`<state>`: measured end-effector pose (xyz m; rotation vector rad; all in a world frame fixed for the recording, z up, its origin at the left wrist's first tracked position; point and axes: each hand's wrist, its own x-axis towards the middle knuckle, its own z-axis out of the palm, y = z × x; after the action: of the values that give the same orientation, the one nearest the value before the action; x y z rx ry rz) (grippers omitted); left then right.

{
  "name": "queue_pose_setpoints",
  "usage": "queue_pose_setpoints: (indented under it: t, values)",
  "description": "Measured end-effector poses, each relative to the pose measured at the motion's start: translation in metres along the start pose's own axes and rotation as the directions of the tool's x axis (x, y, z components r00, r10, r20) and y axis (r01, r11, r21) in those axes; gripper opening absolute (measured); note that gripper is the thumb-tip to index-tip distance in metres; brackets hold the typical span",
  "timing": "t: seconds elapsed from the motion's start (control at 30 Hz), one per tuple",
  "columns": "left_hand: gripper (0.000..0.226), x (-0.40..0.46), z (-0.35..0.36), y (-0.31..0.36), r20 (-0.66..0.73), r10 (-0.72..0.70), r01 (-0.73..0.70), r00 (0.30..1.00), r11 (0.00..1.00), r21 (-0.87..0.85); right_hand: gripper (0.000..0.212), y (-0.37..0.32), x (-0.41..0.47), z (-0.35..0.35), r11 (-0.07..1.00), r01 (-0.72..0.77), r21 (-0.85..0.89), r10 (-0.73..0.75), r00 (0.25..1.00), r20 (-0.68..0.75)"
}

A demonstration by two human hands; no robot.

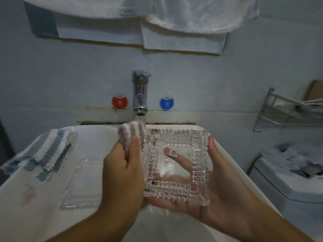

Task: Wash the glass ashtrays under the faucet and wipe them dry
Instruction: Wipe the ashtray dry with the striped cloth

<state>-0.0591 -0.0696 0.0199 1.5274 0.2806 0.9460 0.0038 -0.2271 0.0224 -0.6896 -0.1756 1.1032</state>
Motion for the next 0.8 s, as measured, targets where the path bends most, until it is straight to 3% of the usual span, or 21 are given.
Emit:
queue_pose_setpoints:
  t: [0.1, 0.17, 0.23, 0.3, 0.37, 0.5, 0.63, 0.73, 0.8]
  values:
    - [0.028, 0.005, -0.001, -0.004, -0.083, -0.045, 0.040, 0.996, 0.997, -0.060, 0.091, 0.001, 0.001, 0.001, 0.998, 0.057, 0.002, -0.056, 0.994, -0.090]
    - [0.023, 0.003, -0.003, -0.001, -0.060, 0.030, -0.033, 0.998, 0.998, -0.049, 0.089, 0.001, 0.001, 0.001, 0.997, 0.083, -0.001, -0.082, 0.989, -0.122]
    - [0.022, -0.003, -0.002, 0.001, 0.069, 0.095, -0.093, 0.993, 0.995, -0.031, 0.089, 0.001, 0.001, 0.002, 0.995, 0.093, -0.026, -0.096, 0.986, -0.135]
    - [0.026, -0.011, 0.003, 0.000, 0.282, 0.076, -0.080, 0.956, 0.997, 0.002, 0.089, 0.004, 0.002, 0.002, 0.993, 0.085, -0.079, -0.095, 0.986, -0.135]
    - [0.028, -0.017, 0.008, -0.007, 0.402, 0.055, -0.093, 0.914, 0.993, 0.075, 0.087, 0.005, 0.004, 0.004, 0.983, 0.078, -0.163, -0.103, 0.983, -0.153]
    - [0.036, -0.027, 0.012, -0.011, 0.490, 0.108, -0.244, 0.865, 0.944, 0.223, 0.085, 0.006, 0.006, 0.003, 0.965, 0.102, -0.242, -0.149, 0.971, -0.186]
    - [0.054, -0.030, 0.010, -0.009, 0.639, 0.128, -0.322, 0.758, 0.926, 0.198, 0.090, 0.005, 0.006, 0.001, 0.950, 0.095, -0.297, -0.155, 0.970, -0.186]
    - [0.040, -0.023, -0.002, -0.005, 0.660, 0.191, -0.423, 0.726, 0.882, 0.210, 0.092, 0.002, 0.005, -0.001, 0.959, 0.118, -0.259, -0.168, 0.970, -0.178]
    - [0.029, -0.022, -0.009, -0.006, 0.676, 0.260, -0.549, 0.690, 0.796, 0.254, 0.092, 0.001, 0.004, -0.001, 0.963, 0.153, -0.222, -0.194, 0.965, -0.177]
